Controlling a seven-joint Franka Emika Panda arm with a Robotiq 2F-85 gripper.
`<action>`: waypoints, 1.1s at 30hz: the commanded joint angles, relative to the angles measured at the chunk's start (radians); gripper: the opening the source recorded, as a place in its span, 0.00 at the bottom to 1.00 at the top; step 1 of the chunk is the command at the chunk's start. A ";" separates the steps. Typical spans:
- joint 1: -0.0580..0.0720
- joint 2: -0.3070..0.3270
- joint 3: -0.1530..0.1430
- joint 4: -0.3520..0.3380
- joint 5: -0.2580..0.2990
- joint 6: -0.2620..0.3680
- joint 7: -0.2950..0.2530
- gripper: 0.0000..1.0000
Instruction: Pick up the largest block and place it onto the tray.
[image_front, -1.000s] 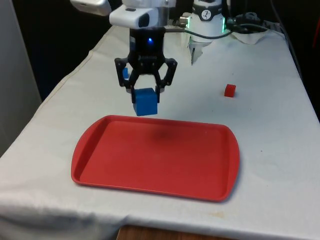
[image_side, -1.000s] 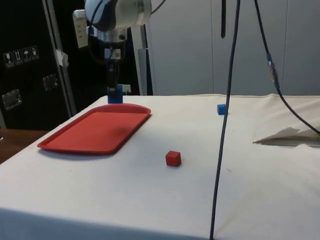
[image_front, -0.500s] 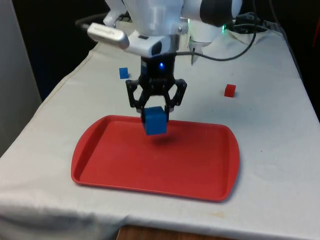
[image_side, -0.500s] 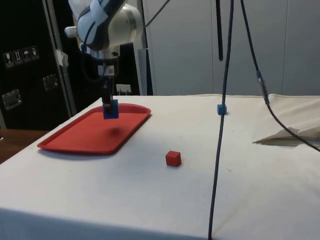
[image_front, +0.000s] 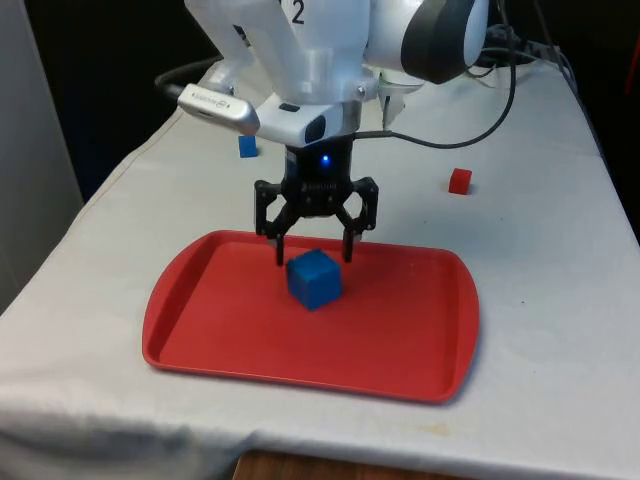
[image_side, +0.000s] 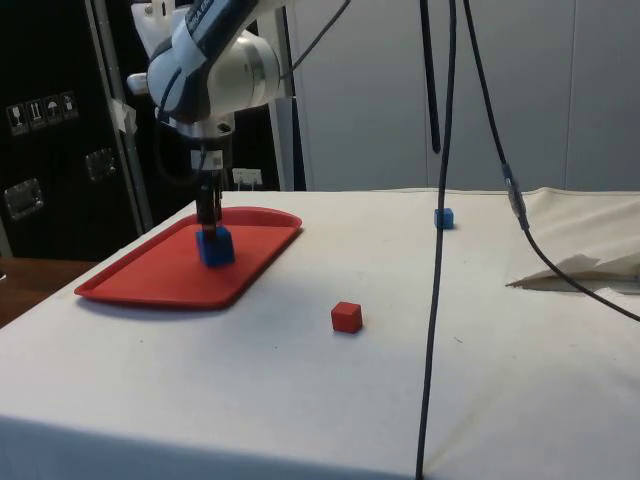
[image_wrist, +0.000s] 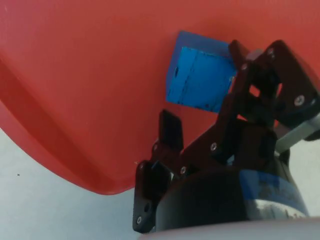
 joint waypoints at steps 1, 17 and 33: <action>-0.007 0.003 0.007 0.008 0.006 -0.005 -0.005 0.76; -0.005 0.005 0.008 0.005 0.004 -0.001 -0.002 1.00; 0.015 -0.079 -0.023 -0.031 -0.027 -0.041 0.002 1.00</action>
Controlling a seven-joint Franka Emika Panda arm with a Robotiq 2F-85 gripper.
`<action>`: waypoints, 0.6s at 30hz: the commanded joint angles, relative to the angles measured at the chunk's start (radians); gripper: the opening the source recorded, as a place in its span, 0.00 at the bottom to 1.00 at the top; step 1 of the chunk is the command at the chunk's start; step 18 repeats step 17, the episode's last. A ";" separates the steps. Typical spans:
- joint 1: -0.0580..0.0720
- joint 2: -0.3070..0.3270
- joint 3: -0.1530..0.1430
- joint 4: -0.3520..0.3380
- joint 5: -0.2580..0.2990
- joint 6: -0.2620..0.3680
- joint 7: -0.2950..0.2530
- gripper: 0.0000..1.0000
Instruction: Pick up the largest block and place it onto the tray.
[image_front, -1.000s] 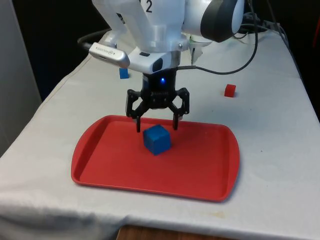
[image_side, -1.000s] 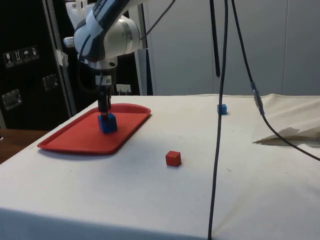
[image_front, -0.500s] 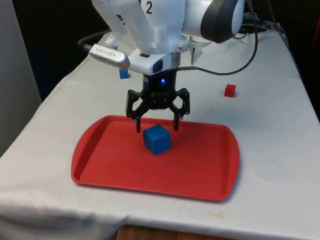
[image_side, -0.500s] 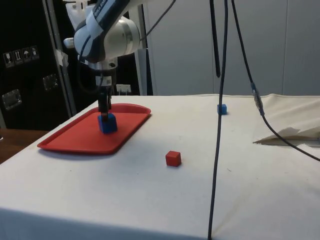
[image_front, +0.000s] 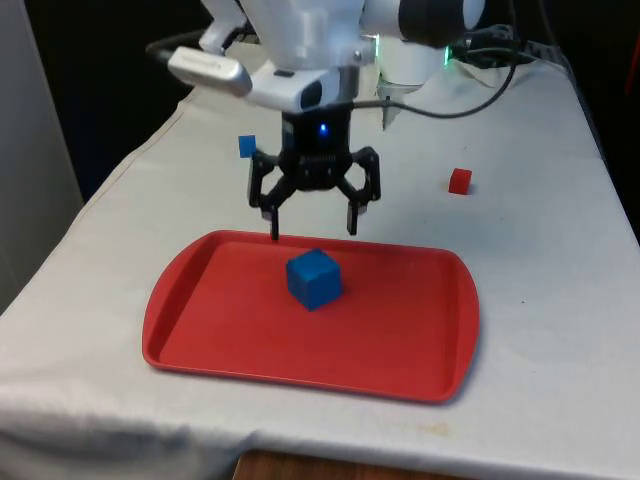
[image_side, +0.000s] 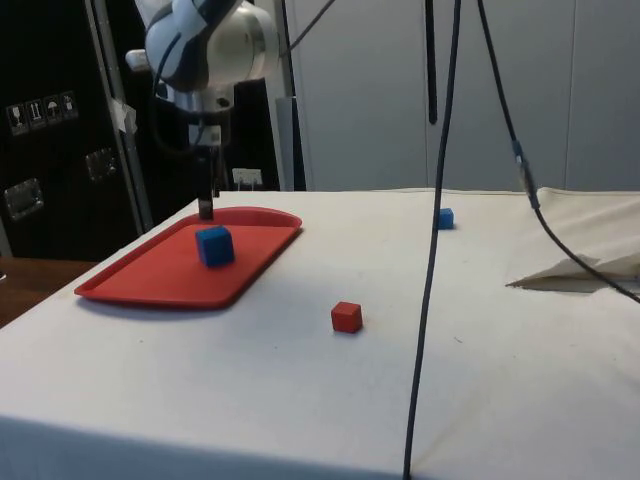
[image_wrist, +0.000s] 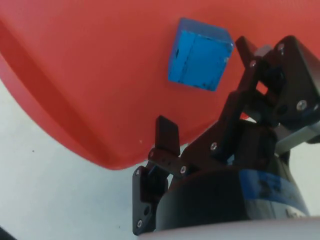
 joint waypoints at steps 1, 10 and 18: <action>0.008 -0.019 -0.010 -0.015 -0.012 -0.004 0.002 1.00; 0.011 -0.094 -0.015 -0.041 -0.048 -0.033 0.008 1.00; 0.003 -0.127 -0.011 -0.036 -0.061 -0.058 0.007 1.00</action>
